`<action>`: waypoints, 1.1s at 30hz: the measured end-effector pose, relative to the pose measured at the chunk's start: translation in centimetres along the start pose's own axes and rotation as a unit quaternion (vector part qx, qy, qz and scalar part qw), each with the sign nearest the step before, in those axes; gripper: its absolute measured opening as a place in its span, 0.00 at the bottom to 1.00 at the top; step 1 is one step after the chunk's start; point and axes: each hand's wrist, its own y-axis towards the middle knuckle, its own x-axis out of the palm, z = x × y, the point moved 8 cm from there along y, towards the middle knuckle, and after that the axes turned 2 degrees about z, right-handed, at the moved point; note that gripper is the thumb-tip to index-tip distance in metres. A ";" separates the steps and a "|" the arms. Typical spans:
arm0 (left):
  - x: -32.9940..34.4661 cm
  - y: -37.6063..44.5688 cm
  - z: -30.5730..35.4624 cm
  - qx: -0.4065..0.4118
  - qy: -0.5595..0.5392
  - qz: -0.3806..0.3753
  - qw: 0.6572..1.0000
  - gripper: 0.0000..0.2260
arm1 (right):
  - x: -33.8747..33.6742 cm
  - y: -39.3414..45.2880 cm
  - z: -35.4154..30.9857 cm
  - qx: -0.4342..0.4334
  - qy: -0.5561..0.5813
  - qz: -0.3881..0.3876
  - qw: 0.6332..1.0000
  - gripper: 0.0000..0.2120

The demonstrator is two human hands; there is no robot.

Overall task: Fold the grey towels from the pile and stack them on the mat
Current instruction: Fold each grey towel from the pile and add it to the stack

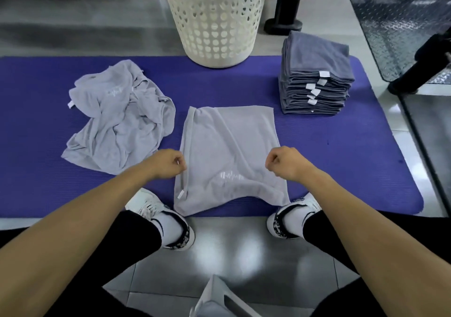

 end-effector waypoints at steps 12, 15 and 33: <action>-6.0 15.3 -2.7 0.024 0.037 -0.002 0.999 0.06 | 0.5 15.8 -10.2 -0.058 0.050 -0.003 0.997 0.08; -5.7 20.0 -3.9 0.048 0.028 -0.015 0.998 0.06 | 0.5 21.1 -12.0 -0.099 0.012 0.003 0.995 0.09; -2.4 31.2 -10.6 -0.057 -0.163 0.188 0.967 0.05 | 8.7 37.2 -10.5 -0.133 0.076 0.003 0.988 0.12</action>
